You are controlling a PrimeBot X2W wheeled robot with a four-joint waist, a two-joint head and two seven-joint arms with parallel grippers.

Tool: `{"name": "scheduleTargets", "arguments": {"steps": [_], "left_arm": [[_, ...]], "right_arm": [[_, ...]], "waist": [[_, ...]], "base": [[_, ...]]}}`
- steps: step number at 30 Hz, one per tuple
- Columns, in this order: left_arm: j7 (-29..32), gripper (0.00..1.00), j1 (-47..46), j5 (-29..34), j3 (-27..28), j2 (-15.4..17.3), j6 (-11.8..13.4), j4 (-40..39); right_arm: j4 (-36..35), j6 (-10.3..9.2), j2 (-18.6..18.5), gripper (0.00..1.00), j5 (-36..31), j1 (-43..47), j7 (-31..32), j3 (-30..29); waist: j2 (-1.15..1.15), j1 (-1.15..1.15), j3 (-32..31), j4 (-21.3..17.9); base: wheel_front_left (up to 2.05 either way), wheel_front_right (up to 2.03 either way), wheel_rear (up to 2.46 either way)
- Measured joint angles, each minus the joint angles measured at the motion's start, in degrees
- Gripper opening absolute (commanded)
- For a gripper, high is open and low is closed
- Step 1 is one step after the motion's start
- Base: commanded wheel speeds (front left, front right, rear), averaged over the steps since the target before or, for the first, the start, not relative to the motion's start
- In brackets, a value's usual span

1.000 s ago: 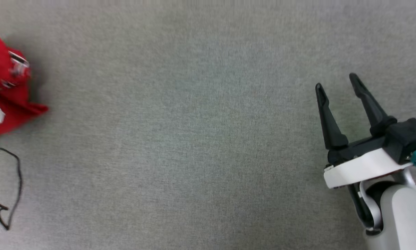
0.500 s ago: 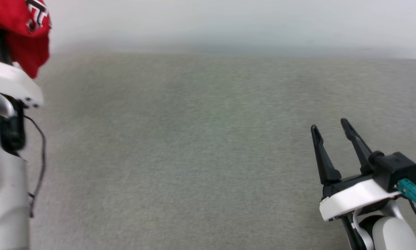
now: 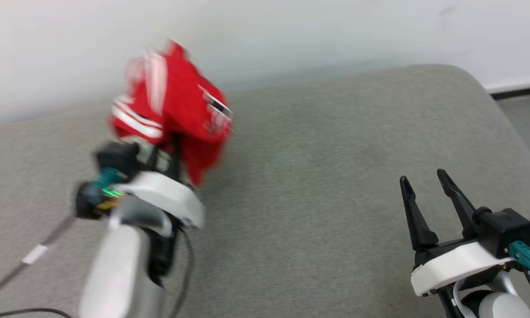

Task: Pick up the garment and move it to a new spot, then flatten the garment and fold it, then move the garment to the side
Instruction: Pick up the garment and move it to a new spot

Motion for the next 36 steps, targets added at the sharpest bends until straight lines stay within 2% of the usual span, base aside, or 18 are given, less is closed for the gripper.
{"name": "scheduleTargets", "arguments": {"steps": [5, 12, 13, 14, 15, 16, 21, 27, 32, 36], "left_arm": [[0.4, 0.00, 4.1, -0.4, -8.5, -2.7, -1.8, 1.6], [0.5, 0.00, 10.5, -2.5, -17.9, -3.5, -1.3, 7.2], [0.5, 0.27, 11.0, -2.8, -19.1, -3.5, -1.2, 8.0], [0.5, 0.49, 11.3, -3.4, -20.3, -3.5, -1.2, 8.5], [0.3, 0.96, 11.4, -4.1, -21.5, -3.5, -1.3, 9.0], [-0.3, 1.00, 11.2, -4.0, -22.8, -3.5, -1.3, 9.2], [-4.6, 1.00, 10.7, -5.4, -27.4, -3.5, -0.4, 7.9], [-12.0, 1.00, 8.9, -5.6, -27.9, -3.5, 1.8, 2.5], [-14.4, 1.00, 8.7, -5.9, -24.4, -2.9, 4.0, -0.3], [-15.3, 1.00, 9.4, -6.6, -19.7, -0.3, 6.0, -1.7]], "right_arm": [[-0.4, 0.00, 0.0, 1.00, 0.2, 0.4, -0.1, -0.2], [0.1, 0.00, 0.0, 1.00, 1.3, 0.3, -1.2, -0.1], [0.3, 0.00, 0.0, 1.00, 1.4, 0.3, -1.3, -0.3], [0.4, 0.00, 0.0, 1.00, 1.4, 0.3, -1.4, -0.5], [0.4, 0.00, 0.0, 1.00, 1.4, 0.2, -1.4, -0.7], [0.5, 0.00, 0.0, 1.00, 1.4, 0.2, -1.4, -0.8], [0.8, 0.00, 0.0, 1.00, 0.8, -0.1, -1.4, -0.4], [0.6, 0.00, 0.0, 1.00, 0.1, -0.1, -0.8, -0.7], [0.5, 0.00, 0.0, 1.00, -0.5, 0.9, 0.1, -1.5], [0.1, 0.00, 0.0, 1.00, -0.6, 2.1, 0.7, -2.3]], "waist": [[0.00, 0.00, 1.7, -3.3], [0.00, 0.01, 5.4, -5.1], [0.00, 0.01, 5.7, -5.0], [0.00, 0.01, 6.0, -4.7], [0.00, 0.01, 6.2, -4.3], [0.00, 0.01, 6.3, -3.8], [0.00, 0.01, 5.5, -0.9], [0.00, 0.01, 3.5, 2.5], [0.00, 0.01, 1.3, 5.2], [0.00, 0.01, -0.3, 7.0]], "base": [[0.00, 0.00, 0.00], [0.00, 0.00, 0.00], [0.00, 0.00, 0.00], [0.00, 0.00, 0.00], [0.00, 0.00, 0.00], [0.00, 0.00, 0.00], [0.00, 0.00, 0.00], [0.00, 0.00, 0.00], [0.00, 0.00, 0.00], [0.00, 0.00, 0.00]]}}
